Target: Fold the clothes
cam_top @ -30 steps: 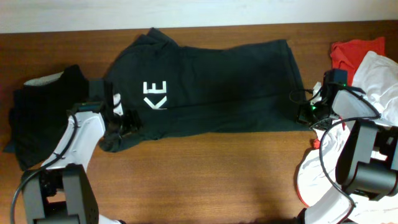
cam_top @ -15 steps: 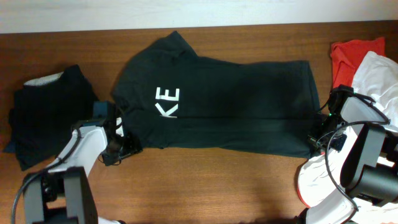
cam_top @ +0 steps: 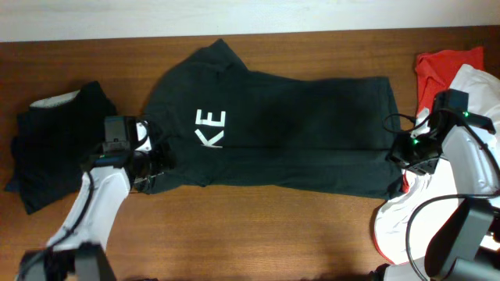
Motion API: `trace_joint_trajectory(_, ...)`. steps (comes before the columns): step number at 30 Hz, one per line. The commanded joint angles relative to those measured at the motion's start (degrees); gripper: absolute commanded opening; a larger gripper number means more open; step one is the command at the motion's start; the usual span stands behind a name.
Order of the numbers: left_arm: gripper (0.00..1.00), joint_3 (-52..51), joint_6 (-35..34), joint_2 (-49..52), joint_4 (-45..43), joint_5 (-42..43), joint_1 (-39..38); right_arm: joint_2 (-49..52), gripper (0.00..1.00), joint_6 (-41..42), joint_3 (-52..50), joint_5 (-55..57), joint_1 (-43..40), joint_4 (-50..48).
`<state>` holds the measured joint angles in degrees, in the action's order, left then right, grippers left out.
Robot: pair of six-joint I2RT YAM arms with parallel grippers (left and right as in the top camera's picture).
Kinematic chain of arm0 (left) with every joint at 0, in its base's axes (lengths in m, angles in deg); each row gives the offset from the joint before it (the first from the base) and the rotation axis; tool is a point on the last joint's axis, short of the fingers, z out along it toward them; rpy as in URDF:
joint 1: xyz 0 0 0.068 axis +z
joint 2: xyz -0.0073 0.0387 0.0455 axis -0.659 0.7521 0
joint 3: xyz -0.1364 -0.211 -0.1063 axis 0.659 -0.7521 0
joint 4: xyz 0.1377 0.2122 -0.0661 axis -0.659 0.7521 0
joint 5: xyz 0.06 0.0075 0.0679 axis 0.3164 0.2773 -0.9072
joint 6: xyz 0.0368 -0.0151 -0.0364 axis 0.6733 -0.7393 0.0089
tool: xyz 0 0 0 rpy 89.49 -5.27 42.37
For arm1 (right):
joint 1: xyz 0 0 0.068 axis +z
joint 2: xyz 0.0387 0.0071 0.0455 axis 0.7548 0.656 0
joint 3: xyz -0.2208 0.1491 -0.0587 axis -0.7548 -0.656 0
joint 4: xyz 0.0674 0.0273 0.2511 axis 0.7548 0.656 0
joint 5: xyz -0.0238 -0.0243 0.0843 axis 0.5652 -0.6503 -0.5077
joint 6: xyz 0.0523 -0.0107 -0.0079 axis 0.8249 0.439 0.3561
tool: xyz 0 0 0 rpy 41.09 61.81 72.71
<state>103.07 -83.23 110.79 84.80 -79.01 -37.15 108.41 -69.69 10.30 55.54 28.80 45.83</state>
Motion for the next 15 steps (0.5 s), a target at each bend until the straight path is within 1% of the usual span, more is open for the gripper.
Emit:
trace_joint_trajectory(1, 0.75, 0.7, 1.0, 6.9, -1.9, 2.5, -0.3, 4.7, 0.38, -1.0, -1.5, 0.1, 0.4, -2.0)
trace_joint_trajectory(2, 0.75, 0.7, 1.0, 8.9, -2.9, 3.0, -0.3, 7.1, 0.34, -1.0, -1.5, 0.1, 0.4, -2.6)
trace_joint_trajectory(3, 0.75, 0.7, 1.0, 10.8, -3.5, 3.1, -0.3, 9.6, 0.31, -1.0, -1.5, 0.1, 0.4, -3.3)
trace_joint_trajectory(5, 0.74, 0.7, 1.0, 12.5, -3.0, 3.1, -0.3, 12.8, 0.31, -1.0, -1.5, 0.2, 0.4, -4.1)
trace_joint_trajectory(6, 0.71, 0.6, 0.9, 12.8, -2.0, 3.1, -0.3, 13.8, 0.31, -1.0, -1.5, 0.2, 0.4, -4.1)
trace_joint_trajectory(7, 0.70, 0.3, 0.9, 12.8, -0.6, 3.1, -0.3, 14.7, 0.32, -1.0, -1.5, 0.2, 0.4, -4.1)
trace_joint_trajectory(8, 0.69, 0.0, 0.9, 12.8, 2.5, 2.9, -0.3, 16.2, 0.32, -1.0, -1.6, 0.2, 0.4, -3.8)
trace_joint_trajectory(10, 0.69, -1.0, 0.9, 12.8, 6.5, 2.4, -0.3, 18.5, 0.32, -0.8, -1.6, 0.4, 0.3, -1.2)
trace_joint_trajectory(11, 0.70, -1.5, 0.9, 12.8, 8.0, 1.7, -0.3, 19.4, 0.30, -0.8, -1.7, 0.4, 0.3, 0.4)
trace_joint_trajectory(12, 0.70, -1.8, 0.9, 12.8, 9.7, 0.7, -0.3, 19.7, 0.22, -0.7, -1.9, 0.9, 0.2, 2.4)
trace_joint_trajectory(15, 0.70, -2.0, 0.9, 12.8, 14.6, 0.7, -0.3, 19.6, 0.21, -0.3, -1.9, 3.2, 0.2, 7.5)
